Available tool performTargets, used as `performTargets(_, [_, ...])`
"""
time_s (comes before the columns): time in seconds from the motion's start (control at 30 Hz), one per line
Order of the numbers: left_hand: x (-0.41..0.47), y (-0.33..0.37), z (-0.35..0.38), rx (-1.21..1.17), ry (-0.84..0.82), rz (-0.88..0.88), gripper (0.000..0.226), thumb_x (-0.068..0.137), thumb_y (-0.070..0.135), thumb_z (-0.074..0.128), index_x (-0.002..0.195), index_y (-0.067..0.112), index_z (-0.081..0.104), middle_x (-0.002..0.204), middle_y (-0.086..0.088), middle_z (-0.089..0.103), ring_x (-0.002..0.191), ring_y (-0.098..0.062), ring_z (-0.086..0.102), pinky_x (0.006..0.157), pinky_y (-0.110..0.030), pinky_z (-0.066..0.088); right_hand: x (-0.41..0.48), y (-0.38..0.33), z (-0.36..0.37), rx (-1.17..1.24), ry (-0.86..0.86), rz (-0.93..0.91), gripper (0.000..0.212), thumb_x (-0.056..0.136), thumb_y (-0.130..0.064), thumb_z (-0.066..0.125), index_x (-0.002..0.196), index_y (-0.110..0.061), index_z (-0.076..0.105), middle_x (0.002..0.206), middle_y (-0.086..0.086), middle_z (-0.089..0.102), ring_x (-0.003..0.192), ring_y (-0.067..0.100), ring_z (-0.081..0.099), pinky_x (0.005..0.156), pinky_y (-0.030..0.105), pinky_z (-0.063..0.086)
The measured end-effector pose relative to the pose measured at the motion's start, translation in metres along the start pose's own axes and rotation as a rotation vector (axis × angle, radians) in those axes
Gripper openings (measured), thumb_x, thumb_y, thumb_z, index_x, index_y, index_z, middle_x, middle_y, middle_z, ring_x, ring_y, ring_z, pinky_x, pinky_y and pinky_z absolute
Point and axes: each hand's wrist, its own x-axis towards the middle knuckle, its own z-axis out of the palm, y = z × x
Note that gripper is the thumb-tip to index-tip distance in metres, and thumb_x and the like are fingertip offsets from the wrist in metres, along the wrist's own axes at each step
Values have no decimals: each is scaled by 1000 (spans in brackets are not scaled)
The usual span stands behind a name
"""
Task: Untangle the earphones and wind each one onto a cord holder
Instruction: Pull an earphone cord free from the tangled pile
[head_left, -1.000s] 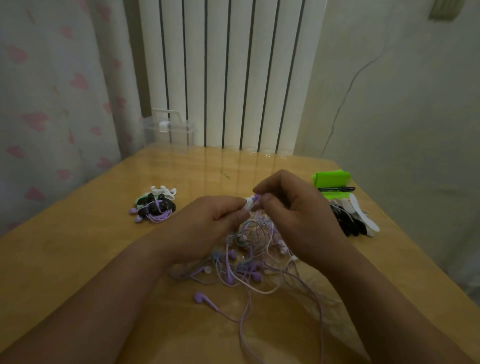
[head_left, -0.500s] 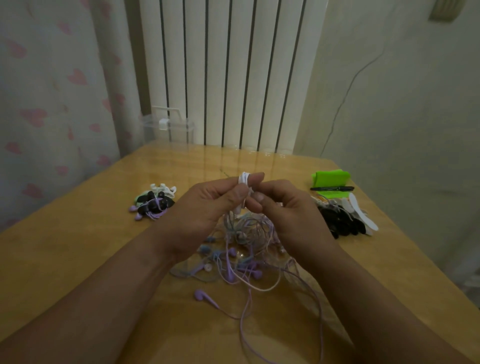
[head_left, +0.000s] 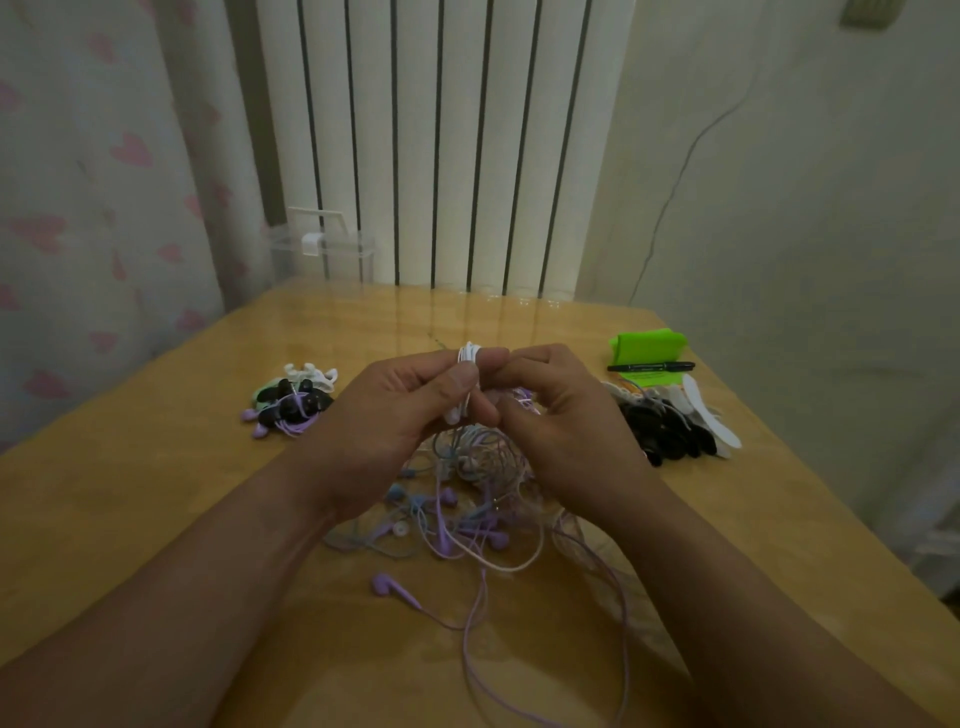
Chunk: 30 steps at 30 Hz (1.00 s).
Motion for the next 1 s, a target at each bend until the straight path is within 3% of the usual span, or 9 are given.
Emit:
performTargets(0.07, [1, -2, -2, 36, 33, 8, 45, 103, 29, 51, 90, -10, 70, 122, 4, 75, 120, -11, 67, 100, -30, 54, 2, 0, -8, -27, 0, -20, 13, 99, -30, 67, 109, -32, 76, 117, -16, 57, 110, -5, 55, 90, 11, 44])
performTargets(0.2, [4, -12, -12, 131, 109, -6, 42, 109, 29, 48, 86, 4, 73, 115, 1, 74, 108, -21, 67, 106, -48, 50, 12, 19, -37, -115, 315, 42, 16, 103, -22, 60, 105, -25, 75, 109, -9, 66, 99, -2, 59, 84, 14, 47])
performTargets(0.3, [4, -14, -12, 210, 94, -21, 45, 110, 34, 46, 90, 3, 72, 119, 10, 74, 121, -17, 63, 113, -57, 42, 15, 38, -48, -175, 394, 133, 17, 103, -20, 58, 105, -23, 75, 106, -2, 68, 92, -1, 58, 75, 5, 38])
performTargets(0.43, [2, -14, -12, 237, 81, -52, 47, 110, 35, 45, 99, -3, 70, 119, 18, 73, 123, -6, 61, 116, -53, 39, 16, 50, -42, -200, 330, 172, 19, 104, -19, 57, 108, -19, 75, 106, 0, 70, 97, 13, 62, 78, 27, 44])
performTargets(0.57, [3, -16, -12, 217, 95, -76, 47, 111, 33, 44, 113, -7, 68, 101, 22, 72, 111, -7, 64, 116, -53, 41, 14, 49, -45, -171, 345, 195, 19, 105, -19, 55, 108, -20, 74, 97, -4, 71, 90, 17, 64, 76, 36, 50])
performTargets(0.67, [3, -17, -11, 202, 94, -101, 48, 112, 31, 43, 111, -11, 66, 97, 22, 72, 108, -5, 65, 115, -51, 42, 14, 51, -51, -159, 364, 232, 19, 106, -18, 54, 107, -22, 72, 85, -11, 68, 83, 17, 67, 73, 36, 54])
performTargets(0.8, [3, -18, -9, 189, 77, -117, 46, 111, 30, 43, 116, -9, 67, 89, 22, 71, 96, 1, 64, 115, -52, 42, 18, 64, -55, -306, 342, 274, 22, 104, -13, 55, 113, -17, 74, 104, -2, 72, 89, 14, 62, 64, 17, 40])
performTargets(0.9, [4, -18, -9, 172, 74, -111, 45, 111, 30, 44, 114, -8, 68, 93, 20, 72, 99, -6, 65, 113, -52, 44, 18, 76, -56, -512, 221, 335, 29, 103, -12, 54, 123, -17, 75, 121, 5, 73, 108, 25, 64, 77, 25, 38])
performTargets(1.0, [4, -18, -9, 167, 68, -99, 47, 110, 30, 45, 116, -12, 65, 93, 21, 72, 95, -7, 64, 111, -51, 46, 18, 86, -54, -712, 31, 337, 36, 97, -12, 56, 124, -25, 75, 122, 9, 70, 107, 33, 63, 81, 37, 52])
